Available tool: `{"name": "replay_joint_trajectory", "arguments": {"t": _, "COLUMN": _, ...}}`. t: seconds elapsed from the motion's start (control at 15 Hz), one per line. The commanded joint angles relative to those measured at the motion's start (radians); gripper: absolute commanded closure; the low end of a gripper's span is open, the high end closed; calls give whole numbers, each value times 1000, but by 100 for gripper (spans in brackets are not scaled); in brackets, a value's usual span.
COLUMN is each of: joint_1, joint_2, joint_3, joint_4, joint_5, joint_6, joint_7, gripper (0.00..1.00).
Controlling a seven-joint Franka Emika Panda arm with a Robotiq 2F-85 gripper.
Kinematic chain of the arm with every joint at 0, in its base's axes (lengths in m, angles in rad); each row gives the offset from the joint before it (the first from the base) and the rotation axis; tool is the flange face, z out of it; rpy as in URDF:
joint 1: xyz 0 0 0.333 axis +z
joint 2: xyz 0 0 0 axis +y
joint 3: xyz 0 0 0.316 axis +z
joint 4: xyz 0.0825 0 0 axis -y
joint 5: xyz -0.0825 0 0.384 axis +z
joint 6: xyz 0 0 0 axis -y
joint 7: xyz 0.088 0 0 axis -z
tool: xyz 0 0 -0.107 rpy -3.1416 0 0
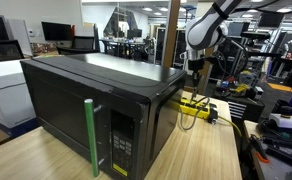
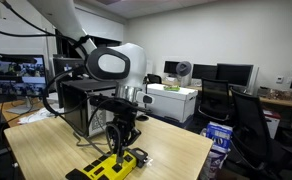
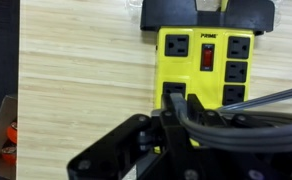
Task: Unplug the gray plug from the extension cable and put it on the table
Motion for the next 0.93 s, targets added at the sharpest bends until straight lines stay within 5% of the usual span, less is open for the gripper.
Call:
{"name": "replay_joint_trajectory", "arguments": {"t": 0.0, "joint_1": 10, "joint_2": 11, "joint_3": -4, "joint_4": 15, "joint_5": -28, "joint_6": -23, "joint_7": 39, "gripper": 95}}
{"name": "replay_joint_trajectory", "arguments": {"t": 0.47, "joint_1": 15, "joint_2": 37, "joint_3": -6, "joint_4": 39, "joint_5": -37, "joint_6": -9, "joint_7": 118, "gripper": 95}}
{"name": "replay_joint_trajectory", "arguments": {"t": 0.67, "joint_1": 29, "joint_2": 53, "joint_3": -25, "joint_4": 34, "joint_5": -115, "joint_6": 100, "joint_7": 172, "gripper": 95}}
{"name": "replay_joint_trajectory", "arguments": {"t": 0.73, "joint_1": 32, "joint_2": 56, "joint_3": -28, "joint_4": 36, "joint_5": -134, "joint_6": 114, "joint_7": 189, "gripper": 56}}
{"name": "replay_joint_trajectory", "arguments": {"t": 0.87, "joint_1": 35, "joint_2": 51, "joint_3": -24, "joint_4": 37, "joint_5": -154, "joint_6": 104, "joint_7": 217, "gripper": 43}}
